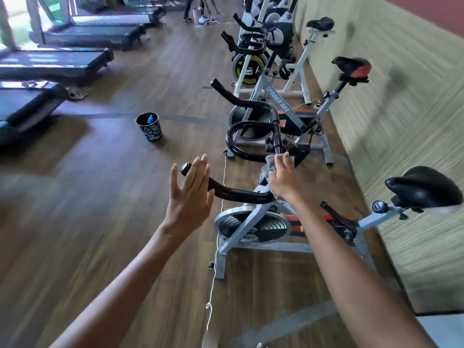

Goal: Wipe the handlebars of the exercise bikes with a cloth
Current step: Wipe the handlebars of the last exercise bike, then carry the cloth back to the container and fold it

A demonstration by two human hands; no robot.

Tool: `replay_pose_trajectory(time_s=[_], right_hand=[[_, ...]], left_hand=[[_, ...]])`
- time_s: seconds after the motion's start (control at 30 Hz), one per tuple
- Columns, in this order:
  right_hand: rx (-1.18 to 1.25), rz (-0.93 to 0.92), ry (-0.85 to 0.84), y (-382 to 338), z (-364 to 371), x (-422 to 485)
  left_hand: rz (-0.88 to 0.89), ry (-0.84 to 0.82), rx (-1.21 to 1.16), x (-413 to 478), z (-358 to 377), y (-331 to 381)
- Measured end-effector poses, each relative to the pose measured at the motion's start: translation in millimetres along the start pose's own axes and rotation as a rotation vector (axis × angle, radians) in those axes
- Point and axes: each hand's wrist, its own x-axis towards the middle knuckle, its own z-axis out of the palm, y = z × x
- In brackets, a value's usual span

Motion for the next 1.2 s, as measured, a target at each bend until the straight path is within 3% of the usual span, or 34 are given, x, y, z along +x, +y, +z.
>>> replay_pose_trajectory(time_s=[0.13,0.2,0.33,0.53,0.67,0.83,1.0,1.2], right_hand=[[-0.059,-0.145,0.366,-14,45,-59],[-0.103,-0.266,0.442,-38,74,-89],[-0.102,-0.369,0.476,-88,94,-78],[-0.193,-0.602,0.471,-47,81,-68],[0.031,-0.570,0.551,-35,71,-86],[0.240,-0.557,0.492,-31,67,-131],[0.642,-0.353,0.165,-29,92,-155],[0.593,-0.323,-0.056,-47,115,-142]], left_hand=[[-0.113,0.025,-0.054,-6,-2,-13],[-0.168,0.044,-0.124,-4,-4,-22],[-0.150,0.058,-0.237,2,-9,-29],[-0.243,-0.016,-0.419,-19,-12,-18],[-0.315,-0.078,-0.500,-49,-14,-9],[-0.330,-0.248,-0.472,-101,-12,1],[-0.430,-0.504,-0.446,-150,-15,10],[-0.592,-0.655,-0.453,-171,-19,-9]])
